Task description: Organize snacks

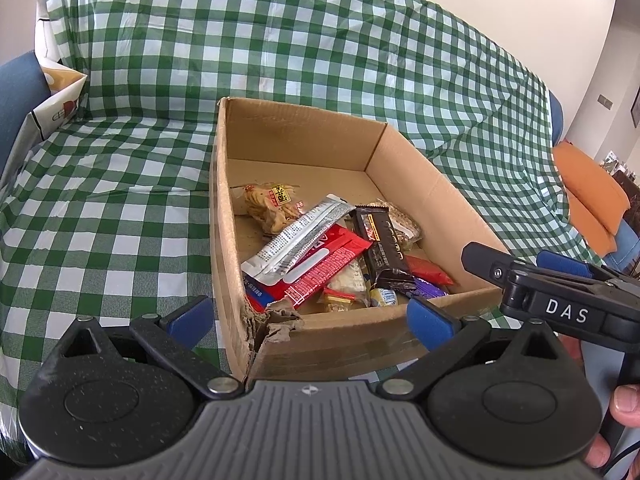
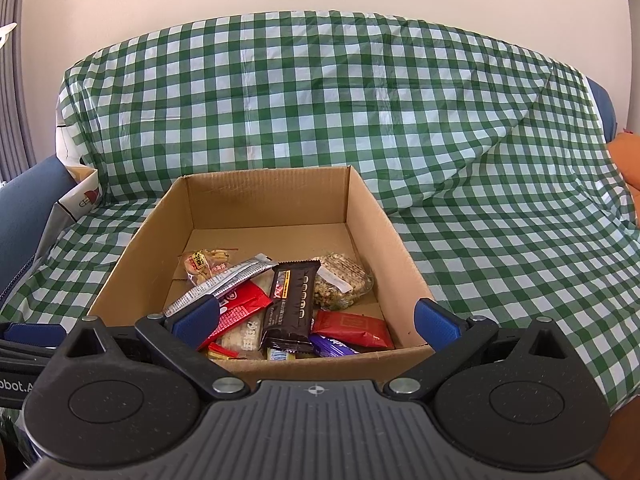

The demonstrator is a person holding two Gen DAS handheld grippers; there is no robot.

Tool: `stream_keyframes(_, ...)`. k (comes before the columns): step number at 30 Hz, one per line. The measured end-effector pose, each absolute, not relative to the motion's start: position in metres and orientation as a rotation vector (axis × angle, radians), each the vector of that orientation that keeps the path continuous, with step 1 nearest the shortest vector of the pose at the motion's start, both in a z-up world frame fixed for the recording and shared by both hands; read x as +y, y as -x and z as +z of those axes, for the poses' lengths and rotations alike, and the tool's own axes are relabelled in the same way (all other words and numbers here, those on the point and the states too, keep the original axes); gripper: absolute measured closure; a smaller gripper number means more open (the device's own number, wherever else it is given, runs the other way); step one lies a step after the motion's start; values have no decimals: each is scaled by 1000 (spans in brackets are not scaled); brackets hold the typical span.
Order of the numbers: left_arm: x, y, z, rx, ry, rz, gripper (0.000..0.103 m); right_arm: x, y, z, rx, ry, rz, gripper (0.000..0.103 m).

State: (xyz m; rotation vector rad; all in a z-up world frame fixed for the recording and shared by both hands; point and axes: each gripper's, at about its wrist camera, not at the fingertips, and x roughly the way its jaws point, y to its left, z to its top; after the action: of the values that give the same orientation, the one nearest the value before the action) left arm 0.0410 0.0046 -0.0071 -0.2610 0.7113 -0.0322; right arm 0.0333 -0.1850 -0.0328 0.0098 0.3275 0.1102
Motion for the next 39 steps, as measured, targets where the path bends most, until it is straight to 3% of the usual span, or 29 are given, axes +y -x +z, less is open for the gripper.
stream_keyframes(32,1,-41,-6,685,235,-44,0,-186,-36,-32,319,7,119,1)
stream_keyframes(39,-4,-41,-6,638,210,-82,0,-205,-34,-23,287,-100,106,1)
